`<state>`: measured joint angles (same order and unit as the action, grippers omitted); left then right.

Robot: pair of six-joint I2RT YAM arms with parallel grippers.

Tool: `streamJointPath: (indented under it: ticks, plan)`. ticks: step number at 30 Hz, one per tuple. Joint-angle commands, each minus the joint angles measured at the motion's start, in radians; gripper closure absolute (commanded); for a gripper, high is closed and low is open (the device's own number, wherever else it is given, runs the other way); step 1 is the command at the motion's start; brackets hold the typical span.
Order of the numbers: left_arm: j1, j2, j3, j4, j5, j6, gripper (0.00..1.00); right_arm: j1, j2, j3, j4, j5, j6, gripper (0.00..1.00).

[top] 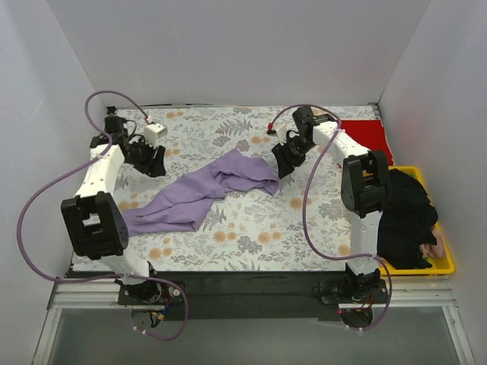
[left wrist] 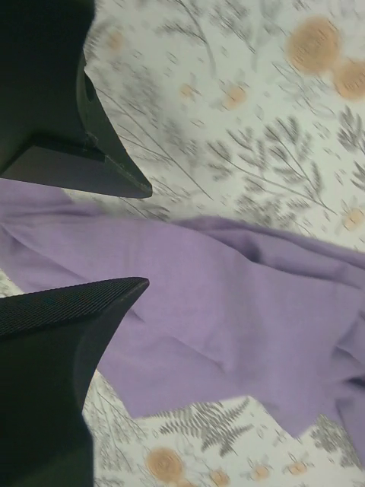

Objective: Fold and stack the t-shirts
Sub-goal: Flatten the tshirt out

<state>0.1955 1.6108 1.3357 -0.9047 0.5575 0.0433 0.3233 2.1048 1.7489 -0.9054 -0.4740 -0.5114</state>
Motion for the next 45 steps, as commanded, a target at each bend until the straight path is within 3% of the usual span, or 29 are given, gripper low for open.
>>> streamJointPath:
  ticks: [1, 6, 12, 22, 25, 28, 29, 30, 35, 36, 41, 45]
  plan:
    - [-0.106, 0.113, 0.054, 0.078, 0.073, -0.163, 0.55, 0.006, 0.02, -0.04, 0.078, 0.031, 0.083, 0.45]
    - [-0.174, 0.262, 0.173, 0.133, 0.074, -0.295, 0.55, 0.013, 0.035, -0.075, 0.132, 0.041, 0.119, 0.46]
    - [-0.182, 0.411, 0.313, 0.074, 0.125, -0.362, 0.54, 0.019, 0.05, -0.112, 0.169, 0.021, 0.148, 0.46]
    - [-0.258, 0.495, 0.35, 0.004, 0.21, -0.414, 0.54, 0.025, 0.087, -0.111, 0.207, 0.009, 0.194, 0.54]
    - [-0.271, 0.515, 0.356, 0.009, 0.194, -0.433, 0.54, 0.025, 0.09, -0.104, 0.214, 0.009, 0.2, 0.63]
    - [-0.286, 0.524, 0.356, 0.026, 0.177, -0.439, 0.54, 0.025, 0.09, -0.1, 0.214, 0.012, 0.203, 0.79]
    - [-0.289, 0.528, 0.356, 0.03, 0.162, -0.442, 0.54, 0.025, 0.09, -0.1, 0.214, 0.012, 0.205, 0.93]
    - [-0.294, 0.529, 0.358, 0.035, 0.156, -0.442, 0.55, 0.025, 0.089, -0.1, 0.214, 0.014, 0.205, 0.99]
    - [-0.311, 0.532, 0.352, 0.046, 0.116, -0.442, 0.58, 0.025, 0.072, -0.112, 0.212, 0.017, 0.202, 0.99]
    - [-0.312, 0.531, 0.344, 0.055, 0.099, -0.444, 0.59, 0.025, 0.069, -0.112, 0.214, 0.015, 0.2, 0.99]
    - [-0.314, 0.477, 0.333, 0.073, 0.085, -0.448, 0.95, 0.025, 0.043, -0.124, 0.212, 0.026, 0.194, 0.99]
    - [-0.314, 0.384, 0.318, 0.079, 0.074, -0.433, 1.0, 0.025, -0.003, -0.14, 0.212, 0.054, 0.177, 0.99]
